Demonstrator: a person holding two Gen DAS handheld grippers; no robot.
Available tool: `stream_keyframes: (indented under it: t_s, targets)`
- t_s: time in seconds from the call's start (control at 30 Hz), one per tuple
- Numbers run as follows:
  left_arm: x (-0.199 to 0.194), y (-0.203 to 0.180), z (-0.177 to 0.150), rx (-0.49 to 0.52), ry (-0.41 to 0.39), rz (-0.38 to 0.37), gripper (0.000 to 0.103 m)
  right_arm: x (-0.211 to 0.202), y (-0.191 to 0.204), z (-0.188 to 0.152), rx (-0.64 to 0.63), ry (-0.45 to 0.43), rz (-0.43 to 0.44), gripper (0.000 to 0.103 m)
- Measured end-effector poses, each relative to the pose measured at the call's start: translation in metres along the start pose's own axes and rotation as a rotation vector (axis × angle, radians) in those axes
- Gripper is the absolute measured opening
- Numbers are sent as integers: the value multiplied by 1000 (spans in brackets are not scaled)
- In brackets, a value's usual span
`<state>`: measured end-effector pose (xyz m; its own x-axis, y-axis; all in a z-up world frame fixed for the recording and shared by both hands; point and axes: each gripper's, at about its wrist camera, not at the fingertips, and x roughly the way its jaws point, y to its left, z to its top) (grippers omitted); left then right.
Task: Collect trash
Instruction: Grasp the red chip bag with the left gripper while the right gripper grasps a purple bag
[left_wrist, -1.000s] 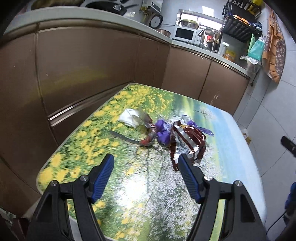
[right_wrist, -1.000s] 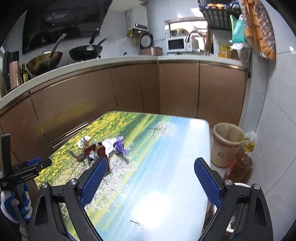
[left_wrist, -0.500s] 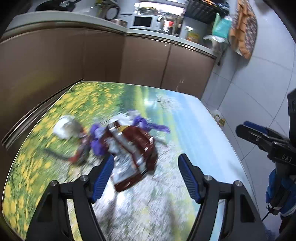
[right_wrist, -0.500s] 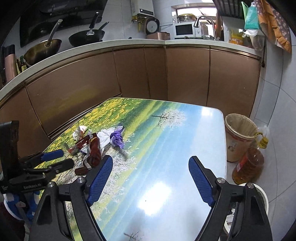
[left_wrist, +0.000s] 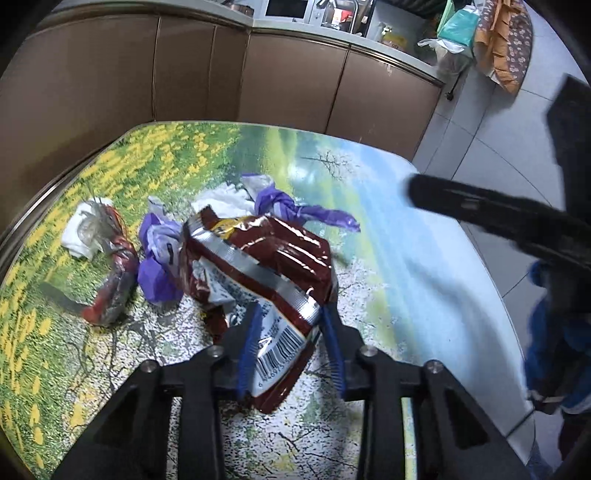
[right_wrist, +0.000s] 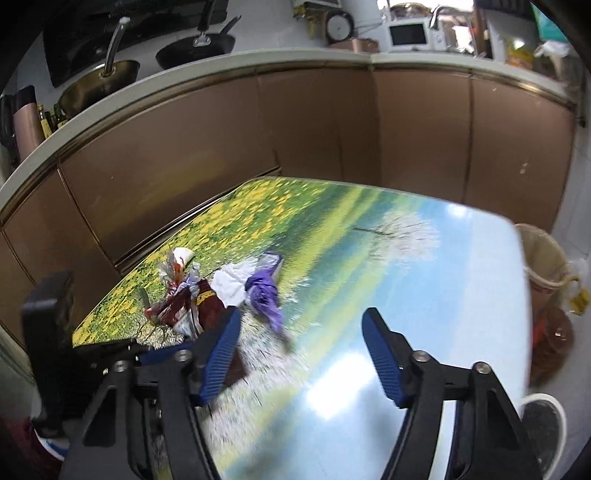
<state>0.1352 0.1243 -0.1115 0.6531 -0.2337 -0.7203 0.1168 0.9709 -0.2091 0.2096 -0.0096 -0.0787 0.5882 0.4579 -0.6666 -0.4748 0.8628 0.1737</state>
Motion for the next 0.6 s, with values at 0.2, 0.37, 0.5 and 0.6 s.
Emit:
stream_keyframes:
  t_s: [0.2,0.37,0.5,0.6]
  targets:
    - [1,3,-1,-16,6,-46,26,52,1,4,15,82,61,50]
    - [2,7,-1,-38,8,-77,24,72,1,4,28,109,93,38]
    - [2,6,-2,-36,8,-82,24,81,5,6,14,122,105,21]
    - [3,7,-1,-36,6,-82,23,83,8,5,-3,128,112,11]
